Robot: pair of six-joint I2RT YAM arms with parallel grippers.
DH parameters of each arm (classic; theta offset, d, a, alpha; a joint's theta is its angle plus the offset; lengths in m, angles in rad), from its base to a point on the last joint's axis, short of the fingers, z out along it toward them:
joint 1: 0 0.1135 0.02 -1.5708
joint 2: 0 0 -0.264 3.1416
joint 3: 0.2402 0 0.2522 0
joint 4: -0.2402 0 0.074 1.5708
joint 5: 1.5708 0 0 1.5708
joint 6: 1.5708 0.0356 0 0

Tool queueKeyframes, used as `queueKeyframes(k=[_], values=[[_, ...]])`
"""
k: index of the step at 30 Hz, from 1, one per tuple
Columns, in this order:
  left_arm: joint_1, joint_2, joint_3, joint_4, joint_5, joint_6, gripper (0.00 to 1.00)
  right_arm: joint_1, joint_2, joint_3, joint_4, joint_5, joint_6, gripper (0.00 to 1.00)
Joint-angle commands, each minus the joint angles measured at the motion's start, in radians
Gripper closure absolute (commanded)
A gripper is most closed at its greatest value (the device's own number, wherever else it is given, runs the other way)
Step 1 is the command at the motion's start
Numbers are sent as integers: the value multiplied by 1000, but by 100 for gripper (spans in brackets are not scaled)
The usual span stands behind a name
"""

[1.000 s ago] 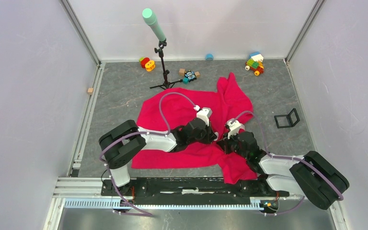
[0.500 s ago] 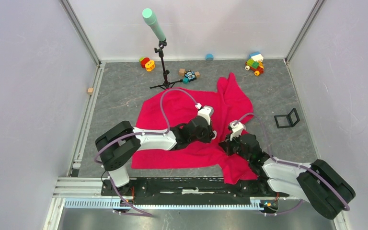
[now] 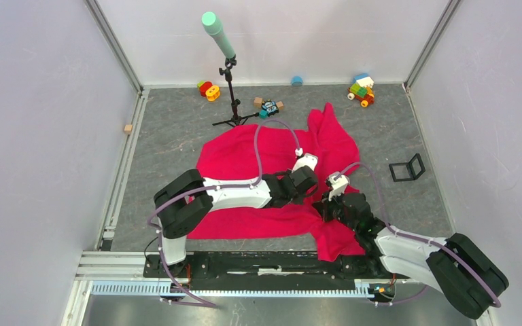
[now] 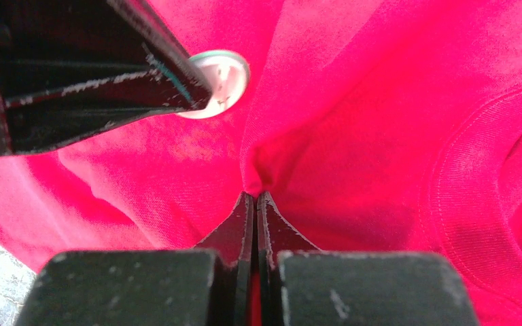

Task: Pin the brooch onto the clothing

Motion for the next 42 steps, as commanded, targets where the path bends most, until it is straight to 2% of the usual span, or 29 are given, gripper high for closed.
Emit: queueKeyframes(k=[1,16,42], values=[[-23,-6,41,-118,-122,-27,98,1,-20,-43,23,16,1,100],[-33,112,174,-187,-50,-49,98,1,-25,-49,41,-29,-10,100],[-31,27,63,-14,27,-170,98,1,102,-35,79,-74,-7,100]])
